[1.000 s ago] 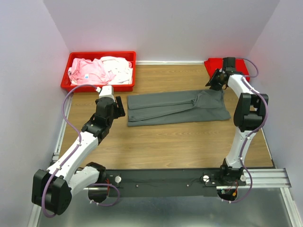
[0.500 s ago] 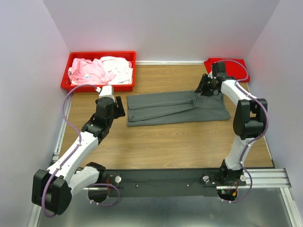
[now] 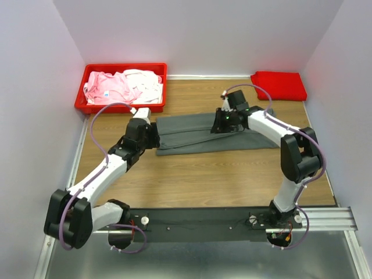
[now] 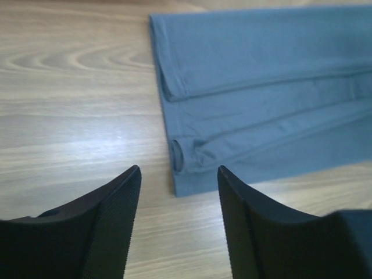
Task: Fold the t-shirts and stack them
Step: Fold the tshirt
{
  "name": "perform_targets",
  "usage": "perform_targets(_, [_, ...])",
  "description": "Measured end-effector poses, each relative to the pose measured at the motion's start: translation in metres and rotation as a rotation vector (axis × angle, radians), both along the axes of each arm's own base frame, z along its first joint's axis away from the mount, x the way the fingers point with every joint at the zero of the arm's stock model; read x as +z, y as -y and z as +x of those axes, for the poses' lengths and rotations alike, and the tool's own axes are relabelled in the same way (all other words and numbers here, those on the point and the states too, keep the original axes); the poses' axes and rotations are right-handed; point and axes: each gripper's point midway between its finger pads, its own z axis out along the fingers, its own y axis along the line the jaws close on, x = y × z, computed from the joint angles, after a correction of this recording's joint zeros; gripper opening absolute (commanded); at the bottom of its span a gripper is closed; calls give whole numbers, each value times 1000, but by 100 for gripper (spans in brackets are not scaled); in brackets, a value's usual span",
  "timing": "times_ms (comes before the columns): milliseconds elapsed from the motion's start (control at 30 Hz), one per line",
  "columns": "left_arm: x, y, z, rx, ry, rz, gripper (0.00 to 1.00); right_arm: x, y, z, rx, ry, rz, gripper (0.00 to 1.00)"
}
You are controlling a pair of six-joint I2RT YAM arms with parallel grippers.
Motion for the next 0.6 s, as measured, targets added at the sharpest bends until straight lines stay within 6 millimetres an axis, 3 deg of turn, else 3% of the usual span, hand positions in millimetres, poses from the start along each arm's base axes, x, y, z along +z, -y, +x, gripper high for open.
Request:
perform_targets(67, [-10, 12, -3, -39, -37, -21, 55, 1, -25, -13, 68, 11, 26, 28])
perform_targets(100, [-16, 21, -5, -67, -64, -35, 49, 0, -40, -22, 107, 7, 43, 28])
perform_targets(233, [-33, 55, -12, -146, -145, -65, 38, -8, -63, -32, 154, -3, 72, 27])
perform_targets(333, [-44, 70, -10, -171, -192, -72, 37, -19, -80, -36, 185, -22, 100, 27])
perform_targets(600, [-95, 70, -15, -140, -354, -31, 33, -48, -122, -59, 278, -75, 143, 25])
